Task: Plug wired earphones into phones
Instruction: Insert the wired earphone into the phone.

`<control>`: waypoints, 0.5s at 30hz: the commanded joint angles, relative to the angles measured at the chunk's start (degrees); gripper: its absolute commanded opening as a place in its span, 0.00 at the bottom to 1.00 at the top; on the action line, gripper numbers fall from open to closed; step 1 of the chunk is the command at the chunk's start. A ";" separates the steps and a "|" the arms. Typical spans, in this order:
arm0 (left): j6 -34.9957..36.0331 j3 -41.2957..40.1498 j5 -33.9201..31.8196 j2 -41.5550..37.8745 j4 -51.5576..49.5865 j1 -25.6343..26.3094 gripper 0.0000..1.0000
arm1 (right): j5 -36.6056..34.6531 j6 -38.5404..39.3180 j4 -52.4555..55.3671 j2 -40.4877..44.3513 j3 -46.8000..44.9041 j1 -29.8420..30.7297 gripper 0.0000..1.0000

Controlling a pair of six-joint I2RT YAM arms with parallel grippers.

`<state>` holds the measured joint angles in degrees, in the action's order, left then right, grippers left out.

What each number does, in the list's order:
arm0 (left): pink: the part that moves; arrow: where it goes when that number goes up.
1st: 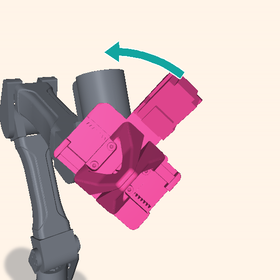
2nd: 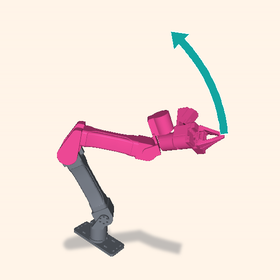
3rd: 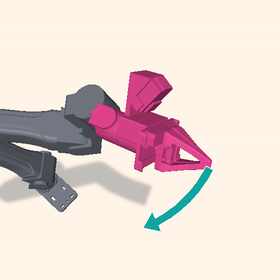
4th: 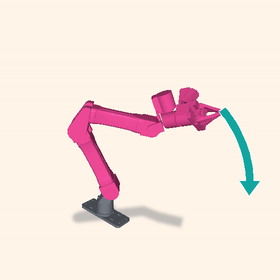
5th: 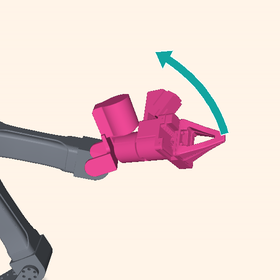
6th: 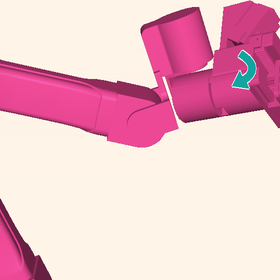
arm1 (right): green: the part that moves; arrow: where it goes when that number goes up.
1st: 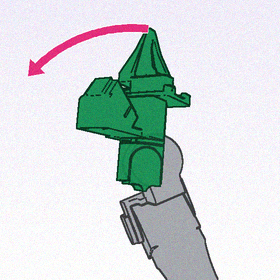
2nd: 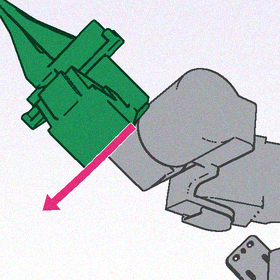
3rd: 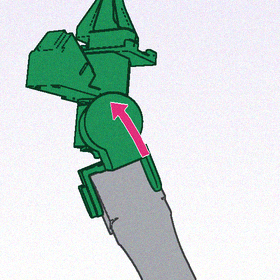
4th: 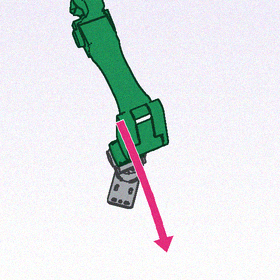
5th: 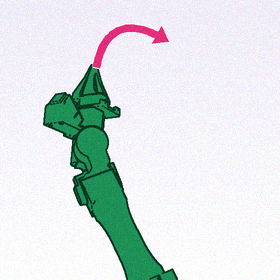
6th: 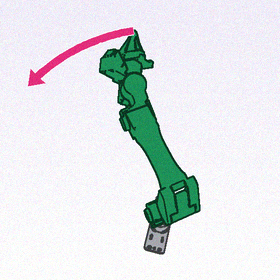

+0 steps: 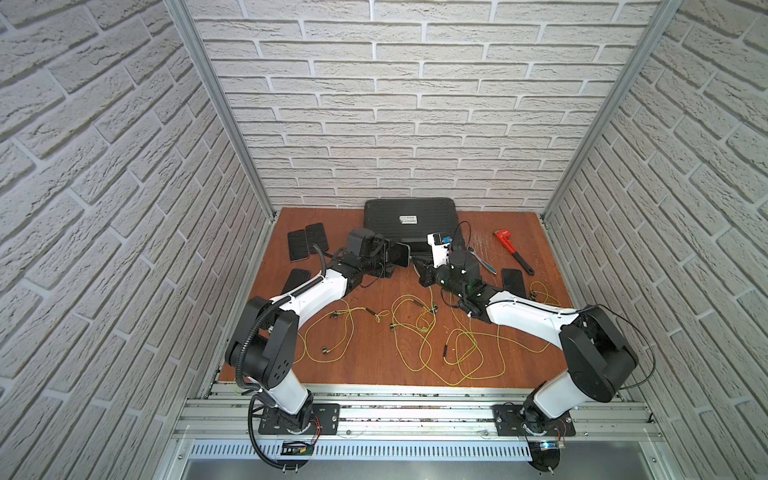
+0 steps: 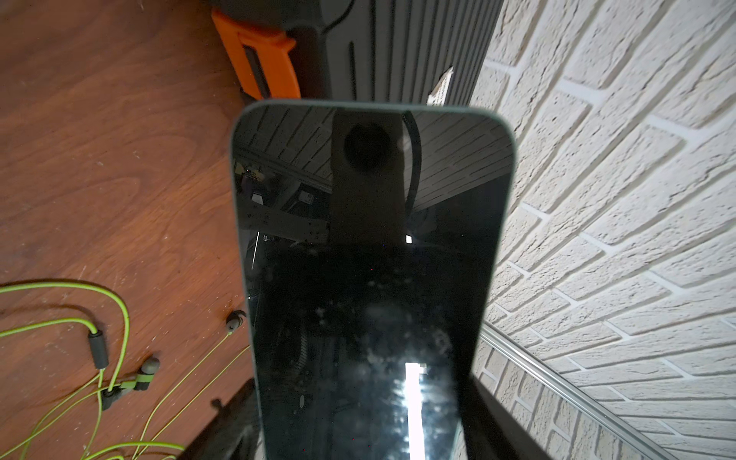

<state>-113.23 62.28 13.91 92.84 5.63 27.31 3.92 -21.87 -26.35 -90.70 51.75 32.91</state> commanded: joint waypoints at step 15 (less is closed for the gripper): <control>-0.59 2.47 3.07 0.70 6.21 2.36 0.00 | -0.25 0.59 -0.30 -3.07 4.75 1.02 0.06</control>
<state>-113.62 62.37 12.47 93.34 5.96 27.75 2.44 -21.85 -23.73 -92.71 54.57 33.28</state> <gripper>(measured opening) 0.737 0.095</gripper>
